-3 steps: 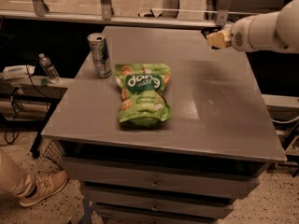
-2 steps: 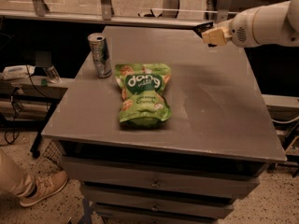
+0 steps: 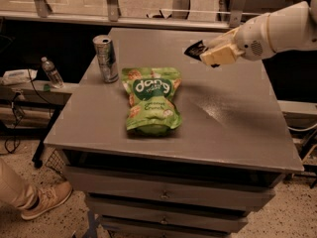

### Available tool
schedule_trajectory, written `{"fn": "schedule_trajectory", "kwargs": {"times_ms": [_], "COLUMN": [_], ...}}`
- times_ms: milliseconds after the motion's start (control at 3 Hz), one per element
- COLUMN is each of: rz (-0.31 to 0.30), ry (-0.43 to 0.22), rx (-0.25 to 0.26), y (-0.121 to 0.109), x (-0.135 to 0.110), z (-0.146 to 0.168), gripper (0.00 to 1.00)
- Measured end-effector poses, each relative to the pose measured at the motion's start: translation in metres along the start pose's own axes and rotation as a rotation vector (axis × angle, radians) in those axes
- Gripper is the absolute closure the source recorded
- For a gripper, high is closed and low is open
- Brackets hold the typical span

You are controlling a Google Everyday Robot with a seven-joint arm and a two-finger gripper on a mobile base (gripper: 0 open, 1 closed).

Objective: Move rxbar chocolate near green rice chip bag

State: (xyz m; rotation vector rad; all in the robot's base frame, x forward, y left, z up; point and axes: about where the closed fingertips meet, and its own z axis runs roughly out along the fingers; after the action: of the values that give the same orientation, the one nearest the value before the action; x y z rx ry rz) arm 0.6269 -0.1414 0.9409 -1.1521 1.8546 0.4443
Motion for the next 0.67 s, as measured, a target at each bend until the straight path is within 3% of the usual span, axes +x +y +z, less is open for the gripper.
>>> {"fn": "schedule_trajectory", "kwargs": {"times_ms": [333, 667], "rz": [-0.068, -0.108], "ry": [-0.045, -0.147], "rx": [-0.165, -0.302], "y": [0.038, 0.070], "x": [0.006, 0.014], "z": [0.004, 0.004], "gripper": [1.00, 1.00]}}
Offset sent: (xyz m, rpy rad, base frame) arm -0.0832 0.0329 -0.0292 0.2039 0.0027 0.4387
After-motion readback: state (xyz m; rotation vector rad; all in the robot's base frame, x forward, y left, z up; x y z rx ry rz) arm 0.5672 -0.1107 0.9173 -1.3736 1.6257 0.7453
